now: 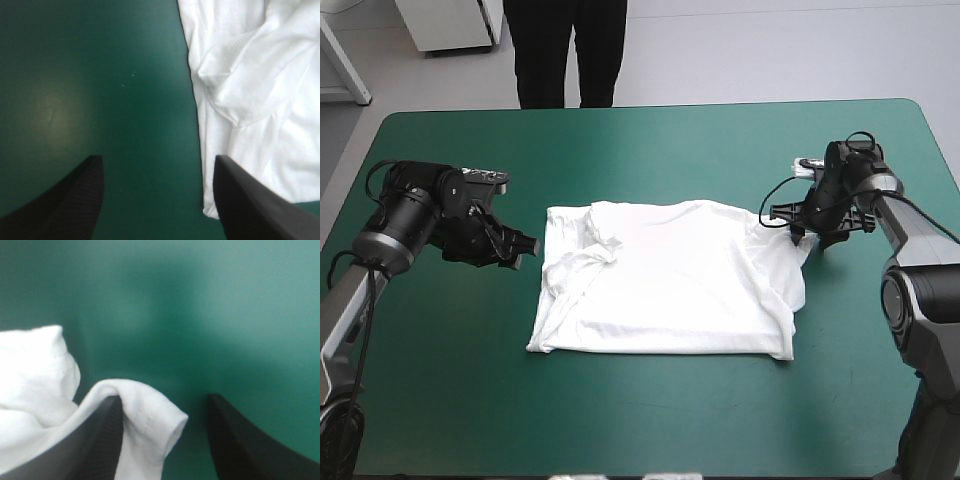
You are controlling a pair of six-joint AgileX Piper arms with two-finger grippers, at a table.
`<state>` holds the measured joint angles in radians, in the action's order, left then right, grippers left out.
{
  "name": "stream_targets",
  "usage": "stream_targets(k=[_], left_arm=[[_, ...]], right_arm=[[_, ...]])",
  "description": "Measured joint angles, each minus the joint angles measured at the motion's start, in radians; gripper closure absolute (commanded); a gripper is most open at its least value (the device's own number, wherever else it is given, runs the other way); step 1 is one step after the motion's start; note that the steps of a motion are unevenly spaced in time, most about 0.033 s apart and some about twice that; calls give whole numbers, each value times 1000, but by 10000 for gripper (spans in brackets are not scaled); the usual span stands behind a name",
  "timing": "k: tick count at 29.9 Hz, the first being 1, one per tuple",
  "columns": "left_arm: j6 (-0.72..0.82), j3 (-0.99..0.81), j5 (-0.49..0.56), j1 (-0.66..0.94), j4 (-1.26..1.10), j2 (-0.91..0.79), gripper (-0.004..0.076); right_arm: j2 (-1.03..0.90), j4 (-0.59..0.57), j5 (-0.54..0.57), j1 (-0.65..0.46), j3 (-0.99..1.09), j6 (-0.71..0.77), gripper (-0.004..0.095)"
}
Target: Fold the cloth
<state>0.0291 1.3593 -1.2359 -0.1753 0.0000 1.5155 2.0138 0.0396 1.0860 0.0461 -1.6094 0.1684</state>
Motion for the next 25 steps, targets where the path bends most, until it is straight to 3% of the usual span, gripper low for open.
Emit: stream_targets(k=[3, 15, 25], left_arm=[[0, 0, 0, 0, 0, 0, 270], [6, 0, 0, 0, -7, 0, 270], [7, 0, -1, 0, -8, 0, 270]], right_arm=[[1, 6, 0, -1, -1, 0, 928], [-48, -8, 1, 29, -1, 0, 925], [-154, 20, -13, 203, -1, 8, 925]])
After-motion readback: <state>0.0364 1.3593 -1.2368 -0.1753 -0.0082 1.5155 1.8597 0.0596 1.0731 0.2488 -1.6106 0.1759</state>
